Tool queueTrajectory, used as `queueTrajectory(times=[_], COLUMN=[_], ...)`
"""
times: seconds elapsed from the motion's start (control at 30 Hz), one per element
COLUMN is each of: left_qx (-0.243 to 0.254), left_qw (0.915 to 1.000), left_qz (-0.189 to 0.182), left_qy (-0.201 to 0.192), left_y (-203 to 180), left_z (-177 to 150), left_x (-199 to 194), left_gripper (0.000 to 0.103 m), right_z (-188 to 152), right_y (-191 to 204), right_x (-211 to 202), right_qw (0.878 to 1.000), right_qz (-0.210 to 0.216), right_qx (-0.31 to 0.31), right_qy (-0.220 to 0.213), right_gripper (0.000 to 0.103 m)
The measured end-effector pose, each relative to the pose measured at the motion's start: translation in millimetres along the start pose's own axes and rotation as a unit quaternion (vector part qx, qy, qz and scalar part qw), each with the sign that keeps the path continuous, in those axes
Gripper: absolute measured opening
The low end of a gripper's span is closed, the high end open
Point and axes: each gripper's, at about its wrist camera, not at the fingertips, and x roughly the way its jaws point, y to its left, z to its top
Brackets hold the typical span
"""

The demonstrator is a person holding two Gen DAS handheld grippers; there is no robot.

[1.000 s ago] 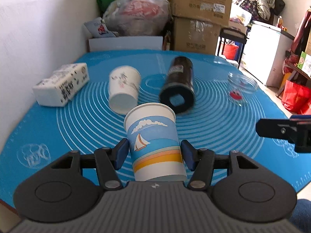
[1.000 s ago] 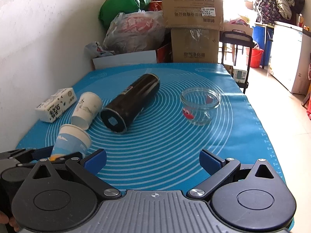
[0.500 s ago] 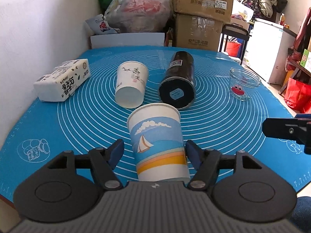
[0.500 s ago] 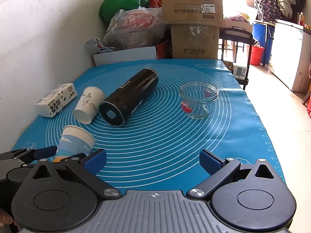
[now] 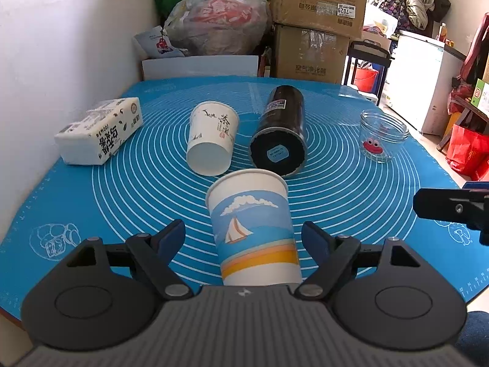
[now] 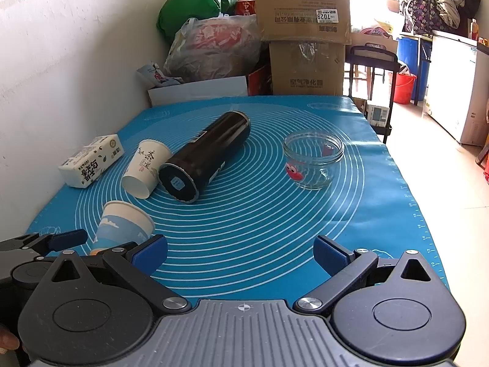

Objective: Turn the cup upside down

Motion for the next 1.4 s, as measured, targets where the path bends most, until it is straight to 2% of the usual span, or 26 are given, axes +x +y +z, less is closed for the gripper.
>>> queueTrajectory(times=[0.07, 0.13, 0.17, 0.2, 0.33, 0.43, 0.57, 0.63, 0.7, 0.83, 0.97, 1.03, 1.17, 1.23, 1.37, 1.4], left_qx=[-0.002, -0.004, -0.006, -0.009, -0.018, -0.040, -0.063, -0.072, -0.079, -0.088, -0.099, -0.102, -0.111, -0.118, -0.122, -0.120], left_qw=[1.0000, 1.0000, 1.0000, 0.9999, 0.9995, 0.9989, 0.9974, 0.9962, 0.9947, 0.9912, 0.9869, 0.9852, 0.9827, 0.9820, 0.9819, 0.9819], left_qz=[-0.001, -0.001, -0.003, -0.004, 0.004, 0.003, 0.017, 0.032, 0.049, 0.084, 0.112, 0.122, 0.132, 0.132, 0.130, 0.131], left_qy=[-0.002, 0.000, -0.002, -0.009, -0.026, -0.026, -0.031, -0.039, -0.045, -0.052, -0.060, -0.064, -0.066, -0.064, -0.065, -0.067], left_y=[0.3, 0.9, 2.0, 3.6, 12.3, 24.6, 41.1, 49.1, 57.5, 75.2, 93.2, 100.4, 113.6, 118.4, 124.2, 125.0], left_z=[1.8, 4.4, 6.0, 7.5, 13.1, 18.5, 22.1, 22.1, 21.6, 19.1, 14.2, 10.9, 3.8, 1.2, -3.5, -4.7], left_x=[-1.9, -5.3, -8.2, -12.1, -26.9, -34.4, -41.9, -45.7, -49.0, -52.7, -58.6, -62.2, -66.5, -67.1, -69.6, -70.1], left_gripper=[0.084, 0.089, 0.096, 0.097, 0.097, 0.097, 0.097, 0.097, 0.097, 0.097, 0.097, 0.097, 0.097, 0.097, 0.097, 0.097], right_z=[0.4, 3.0, 4.6, 7.4, 19.9, 29.3, 38.7, 41.7, 40.4, 27.8, 7.8, -7.0, -37.2, -50.0, -71.6, -76.5], right_y=[0.4, 2.0, 3.3, 5.5, 20.4, 37.7, 63.9, 78.4, 94.8, 131.2, 163.4, 175.8, 190.4, 195.2, 199.6, 200.7], right_x=[-0.3, -0.1, -0.1, -0.3, -1.2, -0.5, 4.3, 7.6, 9.9, 13.3, 18.2, 22.8, 31.0, 33.8, 36.8, 37.2], right_qw=[1.000, 1.000, 1.000, 1.000, 0.996, 0.987, 0.963, 0.943, 0.917, 0.847, 0.759, 0.702, 0.567, 0.512, 0.386, 0.360], right_qz=[0.002, 0.004, 0.006, 0.006, 0.003, -0.007, -0.026, -0.034, -0.041, -0.054, -0.065, -0.074, -0.090, -0.091, -0.084, -0.080], right_qx=[-0.002, -0.011, -0.019, -0.030, -0.095, -0.162, -0.269, -0.332, -0.396, -0.529, -0.647, -0.708, -0.818, -0.854, -0.919, -0.930], right_qy=[0.000, 0.001, 0.000, -0.001, 0.000, 0.001, 0.007, 0.012, 0.016, 0.015, 0.013, 0.014, 0.015, 0.014, -0.002, -0.003], right_gripper=[0.103, 0.103, 0.103, 0.103, 0.103, 0.103, 0.103, 0.103, 0.103, 0.103, 0.103, 0.103, 0.103, 0.103, 0.103, 0.103])
